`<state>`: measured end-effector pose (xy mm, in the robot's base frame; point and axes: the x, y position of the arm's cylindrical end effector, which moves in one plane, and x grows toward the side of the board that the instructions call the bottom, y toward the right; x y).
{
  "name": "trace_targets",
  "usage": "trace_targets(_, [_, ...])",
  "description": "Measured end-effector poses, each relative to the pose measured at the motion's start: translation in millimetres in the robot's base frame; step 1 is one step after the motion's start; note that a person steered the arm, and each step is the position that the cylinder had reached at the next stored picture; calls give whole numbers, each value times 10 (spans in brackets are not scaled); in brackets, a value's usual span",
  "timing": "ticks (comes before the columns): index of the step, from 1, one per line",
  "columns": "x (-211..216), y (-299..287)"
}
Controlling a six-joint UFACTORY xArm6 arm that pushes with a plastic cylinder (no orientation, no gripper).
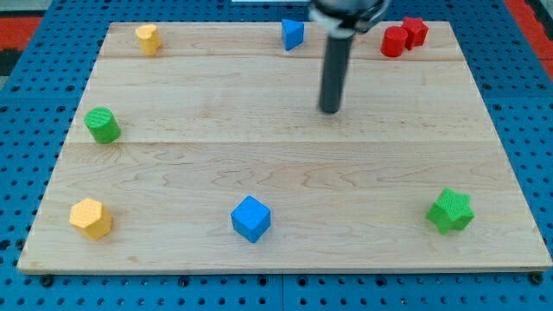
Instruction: Push the yellow hexagon to the center right
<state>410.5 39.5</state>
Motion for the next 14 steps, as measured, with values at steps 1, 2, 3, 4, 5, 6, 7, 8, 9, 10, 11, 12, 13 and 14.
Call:
trace_targets(1, [175,-909])
trace_targets(2, [399,-1957])
trace_targets(3, [1056,-2750])
trace_targets(4, [1360,-3444])
trace_targets(5, [1838,-3207])
trace_targets(6, [1915,-2634])
trace_targets(7, [1491,-2602])
trace_targets(8, [1205,-2463])
trace_targets(9, [1044,-2740])
trace_targets(10, [885,-2672])
trace_targets(11, [619,-2130])
trace_targets(12, [423,-1449])
trace_targets(13, [277,-907])
trace_targets(14, [225,-903])
